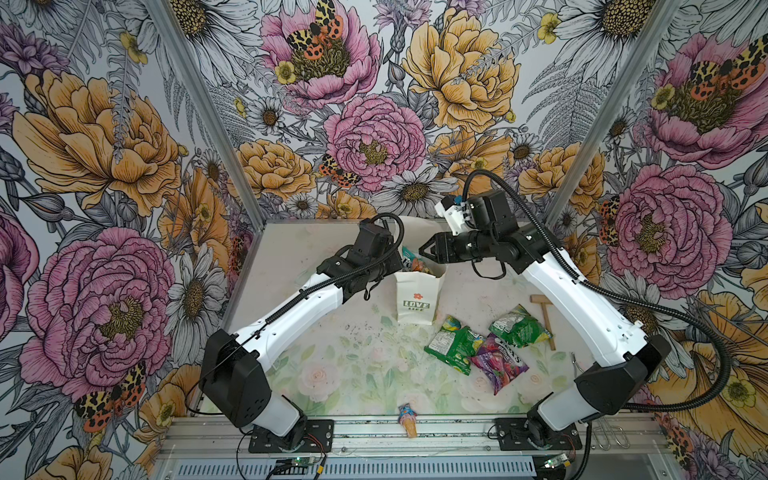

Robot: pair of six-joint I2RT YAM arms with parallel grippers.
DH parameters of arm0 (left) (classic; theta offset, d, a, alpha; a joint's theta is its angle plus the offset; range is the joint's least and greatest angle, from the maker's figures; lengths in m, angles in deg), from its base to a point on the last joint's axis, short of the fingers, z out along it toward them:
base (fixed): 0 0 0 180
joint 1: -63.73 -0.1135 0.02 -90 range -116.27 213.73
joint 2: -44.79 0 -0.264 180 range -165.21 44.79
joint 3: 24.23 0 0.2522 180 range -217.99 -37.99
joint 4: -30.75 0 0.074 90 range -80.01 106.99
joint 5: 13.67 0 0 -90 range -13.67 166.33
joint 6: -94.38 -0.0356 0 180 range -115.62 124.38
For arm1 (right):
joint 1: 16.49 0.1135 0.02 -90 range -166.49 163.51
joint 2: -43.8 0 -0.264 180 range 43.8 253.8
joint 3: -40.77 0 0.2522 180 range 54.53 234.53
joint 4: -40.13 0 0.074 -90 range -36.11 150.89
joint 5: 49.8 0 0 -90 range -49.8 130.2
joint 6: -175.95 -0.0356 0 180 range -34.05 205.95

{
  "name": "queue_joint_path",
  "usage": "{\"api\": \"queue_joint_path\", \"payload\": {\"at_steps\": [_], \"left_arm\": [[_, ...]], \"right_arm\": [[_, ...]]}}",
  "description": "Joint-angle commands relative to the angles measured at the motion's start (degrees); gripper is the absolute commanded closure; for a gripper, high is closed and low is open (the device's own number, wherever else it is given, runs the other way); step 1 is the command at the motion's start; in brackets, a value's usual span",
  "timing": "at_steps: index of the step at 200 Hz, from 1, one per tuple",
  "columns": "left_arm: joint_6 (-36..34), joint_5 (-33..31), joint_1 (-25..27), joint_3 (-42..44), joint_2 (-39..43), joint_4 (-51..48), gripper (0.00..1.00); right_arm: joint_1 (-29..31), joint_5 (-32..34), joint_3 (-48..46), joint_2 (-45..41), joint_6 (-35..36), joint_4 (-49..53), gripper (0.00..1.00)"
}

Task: Place the snacks into the paper bag
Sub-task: 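Withdraw the right gripper from the paper bag toward the purple Fox's berries bag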

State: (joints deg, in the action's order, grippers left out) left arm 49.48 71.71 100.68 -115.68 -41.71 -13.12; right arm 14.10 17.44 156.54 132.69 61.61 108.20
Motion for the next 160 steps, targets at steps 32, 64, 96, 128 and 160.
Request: {"api": "queue_joint_path", "payload": {"at_steps": [32,64,96,128,160], "left_arm": [[0.0,1.52,-0.01,-0.63,-1.22,-1.09,1.0],[0.03,1.61,-0.02,-0.62,-1.04,-1.09,1.0],[-0.01,1.61,0.05,-0.71,-0.69,-1.09,1.0],[-0.01,1.55,0.06,-0.53,-0.16,-1.09,1.0],[-0.1,1.44,-0.12,-0.36,0.2,-1.09,1.0]], "right_arm": [[0.35,4.05,2.26,-5.5,3.31,3.29,0.49],[0.35,4.57,1.74,-7.56,4.99,5.03,0.46],[0.2,5.37,0.66,-9.83,5.79,7.3,0.45],[0.13,8.51,-2.7,-12.49,4.51,10.25,0.43],[-0.05,10.98,-9.01,-16.38,1.57,12.88,0.42]]}}
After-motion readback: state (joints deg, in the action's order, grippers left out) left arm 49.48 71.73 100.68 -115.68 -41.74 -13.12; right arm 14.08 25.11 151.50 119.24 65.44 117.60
